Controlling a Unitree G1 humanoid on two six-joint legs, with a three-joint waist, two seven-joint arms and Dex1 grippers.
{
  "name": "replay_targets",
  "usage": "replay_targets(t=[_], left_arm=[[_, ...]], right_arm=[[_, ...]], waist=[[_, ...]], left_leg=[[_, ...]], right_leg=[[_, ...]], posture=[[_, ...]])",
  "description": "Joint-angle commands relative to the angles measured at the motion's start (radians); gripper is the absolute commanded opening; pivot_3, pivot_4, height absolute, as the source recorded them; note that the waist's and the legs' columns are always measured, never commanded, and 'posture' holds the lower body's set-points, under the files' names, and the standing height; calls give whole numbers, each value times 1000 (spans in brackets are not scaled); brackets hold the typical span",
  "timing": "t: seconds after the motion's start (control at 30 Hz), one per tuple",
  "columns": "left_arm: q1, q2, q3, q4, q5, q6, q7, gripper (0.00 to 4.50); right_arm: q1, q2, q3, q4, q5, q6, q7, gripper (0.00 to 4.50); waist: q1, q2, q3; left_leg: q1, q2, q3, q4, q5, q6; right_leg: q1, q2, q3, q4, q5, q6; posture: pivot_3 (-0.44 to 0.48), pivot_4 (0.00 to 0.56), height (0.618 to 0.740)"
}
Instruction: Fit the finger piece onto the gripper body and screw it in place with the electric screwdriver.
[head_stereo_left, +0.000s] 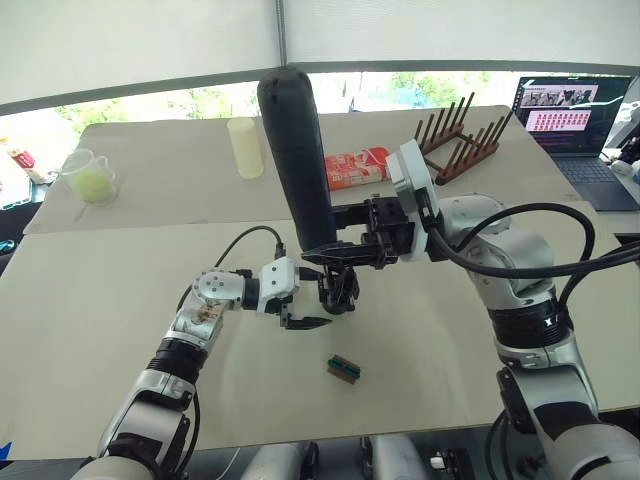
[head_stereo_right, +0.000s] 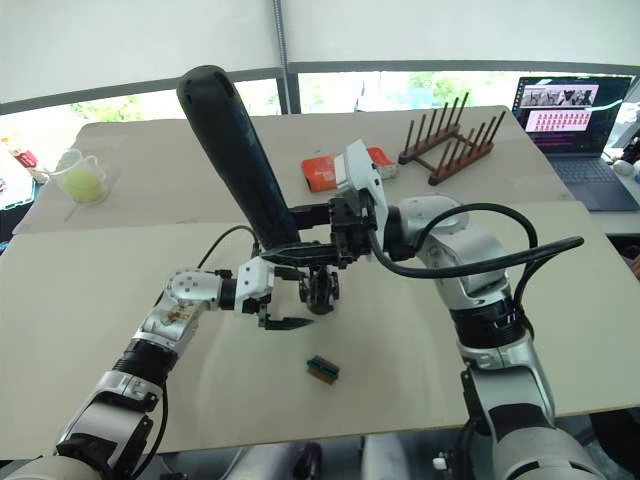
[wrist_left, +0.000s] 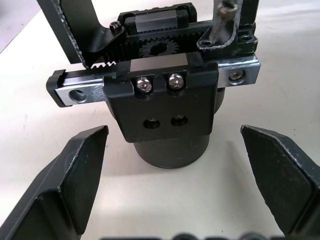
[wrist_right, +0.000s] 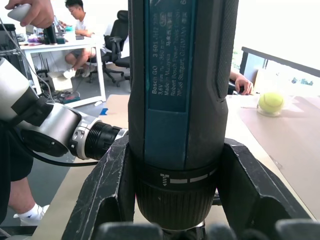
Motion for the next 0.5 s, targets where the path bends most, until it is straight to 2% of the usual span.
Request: replay_targets(t=[0.03, 0.5], left_arm=[[-9, 0, 3, -21, -8, -21, 3, 4500], [-15, 8, 8, -26, -12, -17, -2, 4500]], right_arm=[[-31, 3, -28, -46, 26, -15, 2, 1896], [-22, 5, -22, -17, -7, -46, 21, 1896]], waist=[[0, 0, 0], [0, 0, 0]], left_leg=[[0, 0, 0, 0, 0, 0], [0, 0, 0, 0, 0, 0]], right_leg=[[0, 0, 0, 0, 0, 0], [0, 0, 0, 0, 0, 0]], posture=[[0, 150, 740], [0, 150, 740]])
